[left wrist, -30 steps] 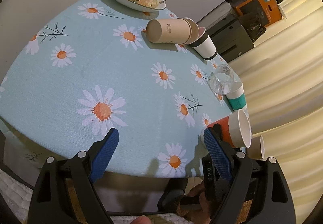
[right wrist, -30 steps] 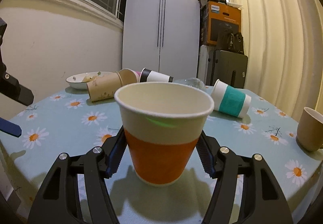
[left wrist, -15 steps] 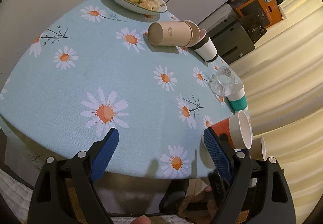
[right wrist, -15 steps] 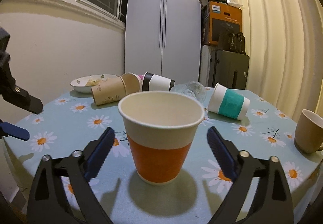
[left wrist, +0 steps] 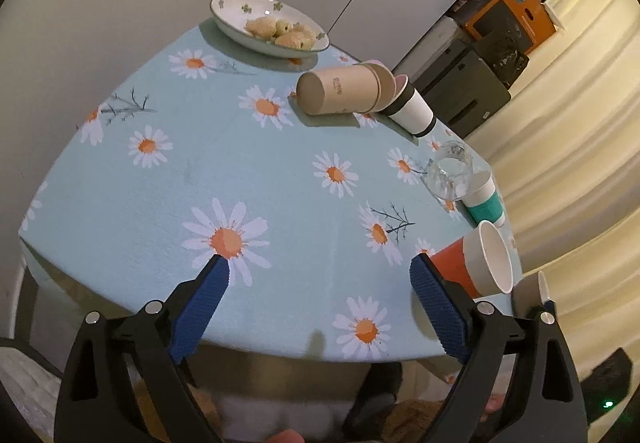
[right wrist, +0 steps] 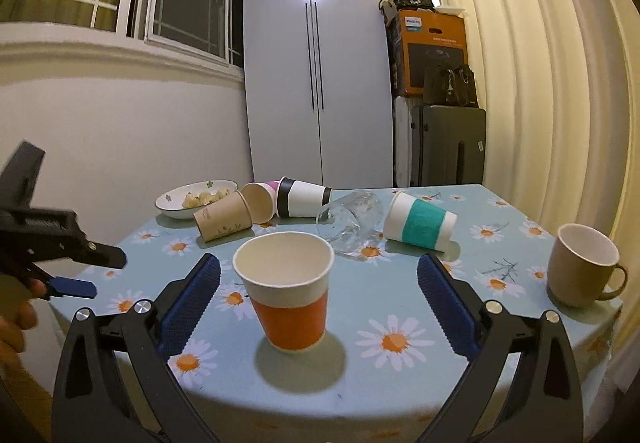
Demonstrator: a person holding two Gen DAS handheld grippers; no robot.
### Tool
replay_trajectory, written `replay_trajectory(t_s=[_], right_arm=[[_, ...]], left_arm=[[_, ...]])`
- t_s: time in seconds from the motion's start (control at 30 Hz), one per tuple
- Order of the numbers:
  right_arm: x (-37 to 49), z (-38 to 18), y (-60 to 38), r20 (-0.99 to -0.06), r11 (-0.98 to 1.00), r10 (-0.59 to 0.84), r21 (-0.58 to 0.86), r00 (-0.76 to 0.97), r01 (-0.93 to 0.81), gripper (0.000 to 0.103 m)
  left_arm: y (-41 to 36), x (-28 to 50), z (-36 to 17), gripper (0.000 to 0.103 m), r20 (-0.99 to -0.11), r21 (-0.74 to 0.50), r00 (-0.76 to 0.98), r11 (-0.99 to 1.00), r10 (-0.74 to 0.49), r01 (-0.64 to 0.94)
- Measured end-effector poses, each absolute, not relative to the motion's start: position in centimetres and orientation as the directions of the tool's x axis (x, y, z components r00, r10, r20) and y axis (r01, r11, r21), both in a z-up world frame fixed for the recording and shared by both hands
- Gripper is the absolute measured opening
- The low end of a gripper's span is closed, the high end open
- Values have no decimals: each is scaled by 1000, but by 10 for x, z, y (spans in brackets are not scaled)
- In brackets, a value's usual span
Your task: Flip cup upright
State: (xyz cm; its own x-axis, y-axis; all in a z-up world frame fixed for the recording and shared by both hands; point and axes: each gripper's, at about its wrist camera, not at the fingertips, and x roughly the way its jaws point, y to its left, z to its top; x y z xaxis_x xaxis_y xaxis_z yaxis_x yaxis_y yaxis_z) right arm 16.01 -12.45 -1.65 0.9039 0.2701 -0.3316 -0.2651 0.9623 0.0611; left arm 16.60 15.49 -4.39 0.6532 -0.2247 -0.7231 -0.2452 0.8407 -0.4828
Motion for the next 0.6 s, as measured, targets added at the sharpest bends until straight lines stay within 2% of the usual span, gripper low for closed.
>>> replay_trajectory(t_s=[0.23,0.43,0.6], right_arm=[[136,11,-145,-310,957,288,60,906,-284,98],[118,25,-165,-295,957,286,49,912,-284,98],[108,38,-187,-280,962,270,41,921,-269,98]], left_arm=[[137,150,-32,95,-686,-415,708,889,-167,-193],[110,127,-15,96,-647,-284,758,949,-82,-140],[81,102,-5,96,-597,-211,797,976,-90,-48]])
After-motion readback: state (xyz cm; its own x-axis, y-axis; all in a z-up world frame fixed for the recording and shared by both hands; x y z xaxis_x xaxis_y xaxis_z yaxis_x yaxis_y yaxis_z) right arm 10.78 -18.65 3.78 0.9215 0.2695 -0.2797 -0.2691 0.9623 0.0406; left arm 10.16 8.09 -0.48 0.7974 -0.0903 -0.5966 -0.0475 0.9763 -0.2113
